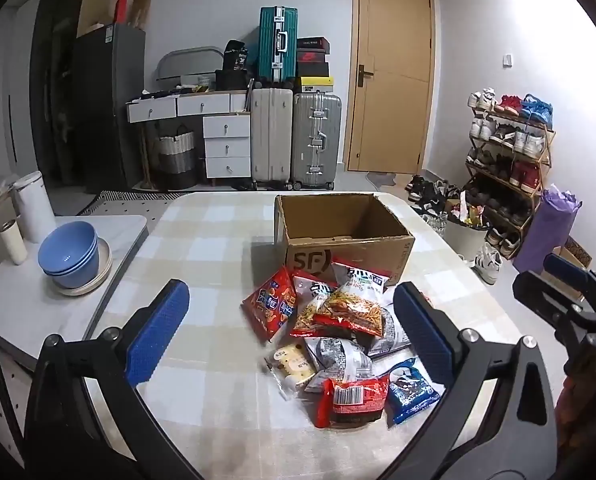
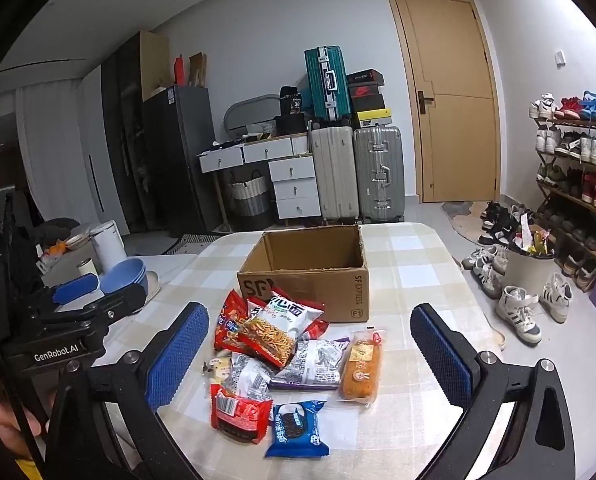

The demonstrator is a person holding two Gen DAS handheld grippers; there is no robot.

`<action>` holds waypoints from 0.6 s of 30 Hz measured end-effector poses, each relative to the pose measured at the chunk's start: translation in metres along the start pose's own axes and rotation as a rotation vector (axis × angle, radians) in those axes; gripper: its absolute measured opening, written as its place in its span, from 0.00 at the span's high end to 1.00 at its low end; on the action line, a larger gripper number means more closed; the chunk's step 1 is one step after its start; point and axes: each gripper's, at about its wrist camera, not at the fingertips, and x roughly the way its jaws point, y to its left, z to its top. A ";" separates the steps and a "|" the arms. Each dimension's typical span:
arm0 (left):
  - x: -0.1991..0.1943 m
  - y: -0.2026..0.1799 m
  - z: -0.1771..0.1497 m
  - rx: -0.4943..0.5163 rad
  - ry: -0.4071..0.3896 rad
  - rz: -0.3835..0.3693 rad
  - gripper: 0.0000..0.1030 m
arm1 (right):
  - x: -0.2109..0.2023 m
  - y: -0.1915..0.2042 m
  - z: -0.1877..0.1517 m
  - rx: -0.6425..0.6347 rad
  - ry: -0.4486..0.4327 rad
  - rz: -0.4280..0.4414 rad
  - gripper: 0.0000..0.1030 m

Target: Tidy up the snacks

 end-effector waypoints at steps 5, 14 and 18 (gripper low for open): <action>-0.002 0.001 0.000 -0.003 -0.002 0.000 0.01 | 0.000 -0.001 -0.001 0.006 0.002 -0.004 0.00; -0.004 0.005 -0.002 -0.024 -0.009 -0.023 0.01 | -0.001 0.004 -0.004 -0.011 -0.014 0.007 0.00; -0.003 0.003 -0.002 -0.018 -0.005 -0.021 0.01 | -0.001 0.006 -0.005 -0.022 -0.015 0.003 0.00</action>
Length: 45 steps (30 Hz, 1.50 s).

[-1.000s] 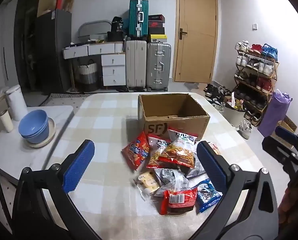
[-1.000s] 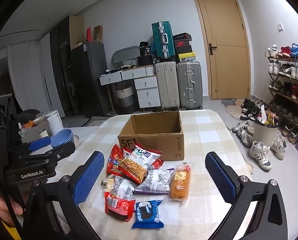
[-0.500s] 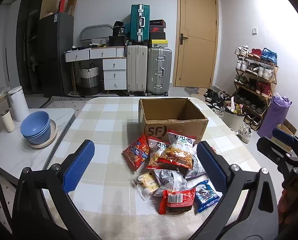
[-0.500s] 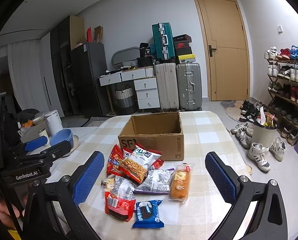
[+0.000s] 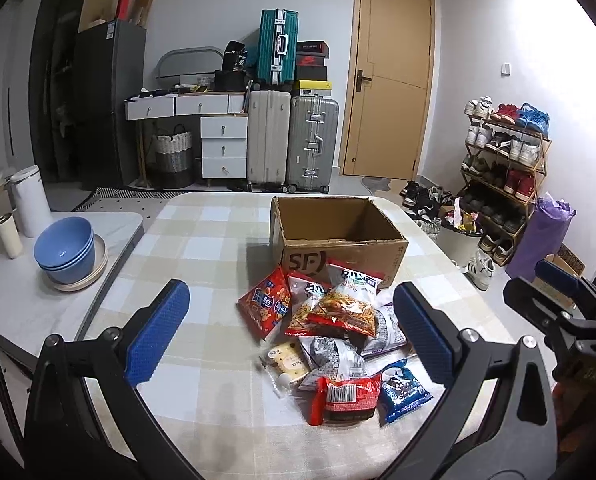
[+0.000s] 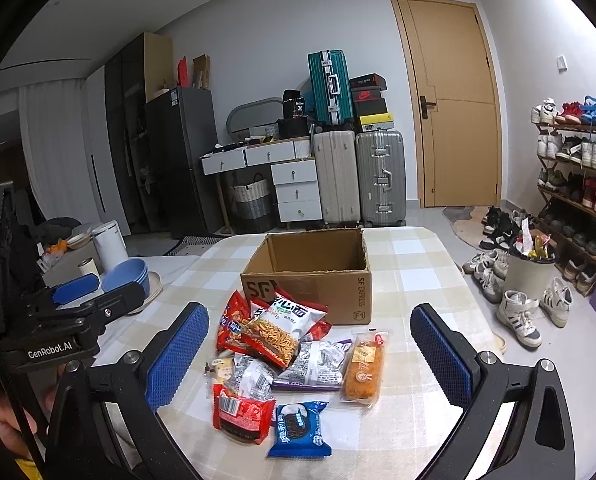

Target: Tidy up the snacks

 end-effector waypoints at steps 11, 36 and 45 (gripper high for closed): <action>0.001 -0.005 -0.004 0.013 -0.002 -0.003 0.01 | 0.004 -0.003 -0.002 0.017 0.011 -0.064 0.00; 0.009 0.006 -0.012 0.016 0.032 0.036 0.01 | 0.020 0.007 -0.016 -0.012 0.097 -0.005 0.00; 0.044 0.033 -0.013 0.013 0.092 0.091 0.01 | 0.030 -0.001 -0.024 0.011 0.105 0.022 0.00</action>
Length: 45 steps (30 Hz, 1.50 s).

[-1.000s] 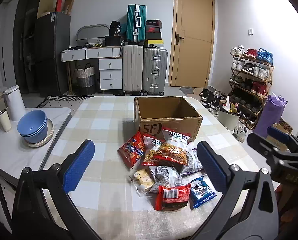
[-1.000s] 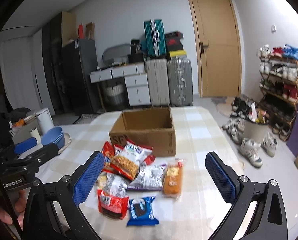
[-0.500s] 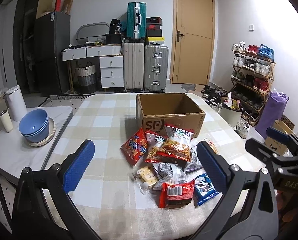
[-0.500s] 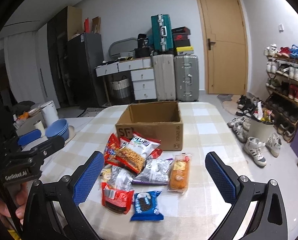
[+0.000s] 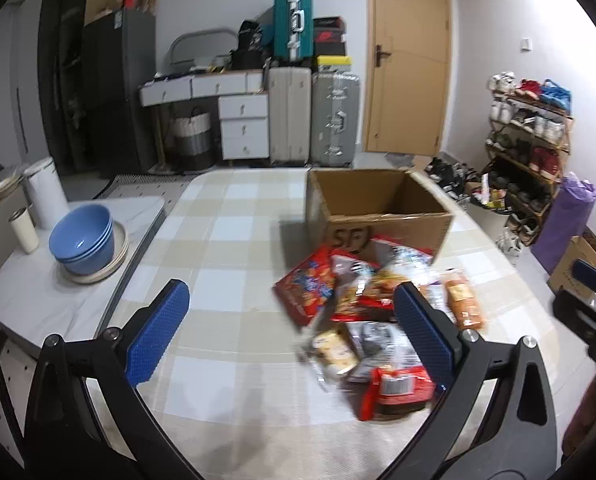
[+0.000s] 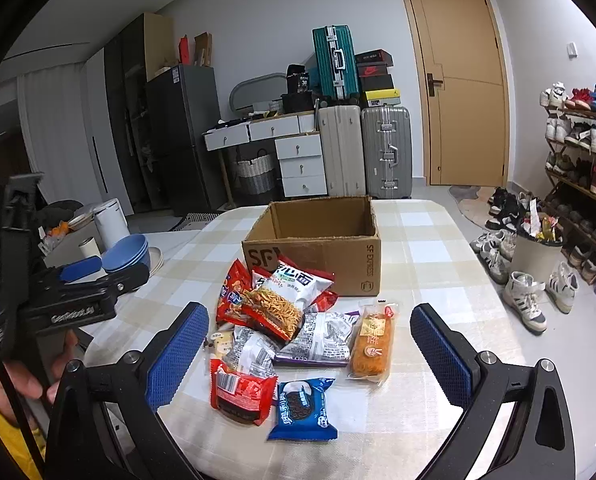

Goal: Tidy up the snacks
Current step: 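Grasp the red chip bag with the left gripper while the right grasps the sponge cake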

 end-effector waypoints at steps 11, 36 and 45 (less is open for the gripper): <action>0.133 0.025 -0.008 -0.025 0.217 -0.041 0.01 | 0.052 -0.025 -0.020 0.046 0.077 0.022 0.00; 0.263 0.011 -0.020 0.003 0.347 -0.267 0.62 | 0.099 -0.064 -0.035 0.168 0.165 0.065 0.00; 0.232 0.031 -0.023 -0.051 0.324 -0.262 0.63 | 0.104 -0.072 -0.031 0.171 0.175 0.042 0.00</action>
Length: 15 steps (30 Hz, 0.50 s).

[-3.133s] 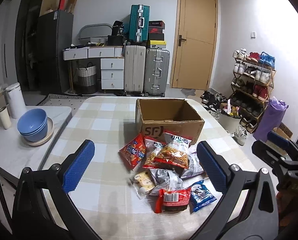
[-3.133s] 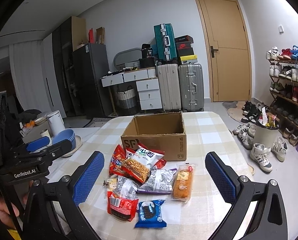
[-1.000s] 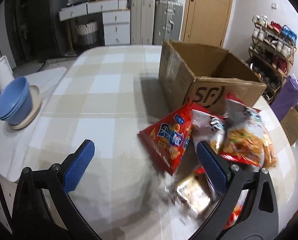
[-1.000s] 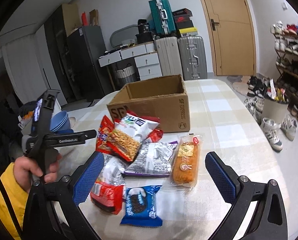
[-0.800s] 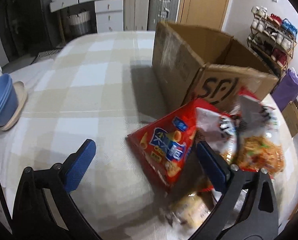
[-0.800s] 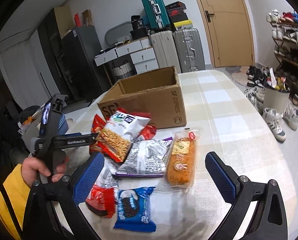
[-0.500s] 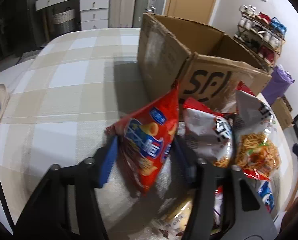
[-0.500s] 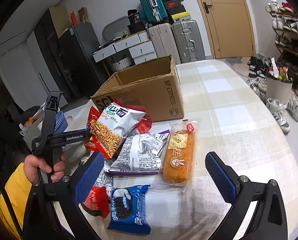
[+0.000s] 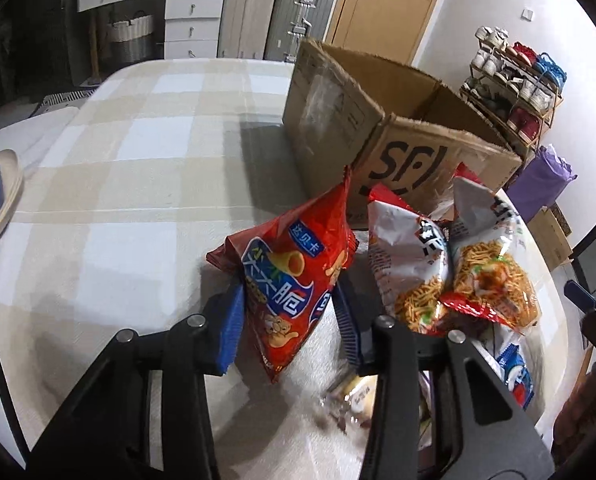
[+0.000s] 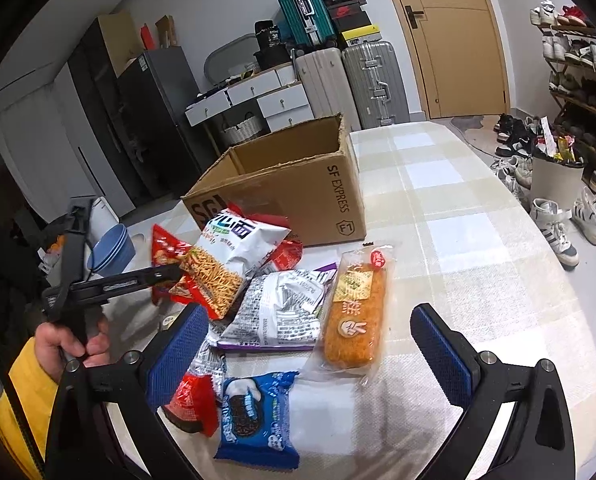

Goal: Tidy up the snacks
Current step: 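Grasp the red chip bag with the left gripper while the right grasps the sponge cake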

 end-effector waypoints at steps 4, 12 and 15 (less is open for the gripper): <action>-0.028 0.001 -0.009 -0.019 -0.027 -0.019 0.63 | 0.016 -0.019 0.008 0.024 0.042 -0.054 0.00; -0.072 -0.003 -0.032 -0.028 -0.059 -0.048 0.63 | 0.069 -0.034 0.014 -0.032 0.228 -0.155 0.13; -0.080 -0.004 -0.039 -0.027 -0.061 -0.051 0.63 | 0.084 -0.028 0.013 -0.082 0.265 -0.193 0.23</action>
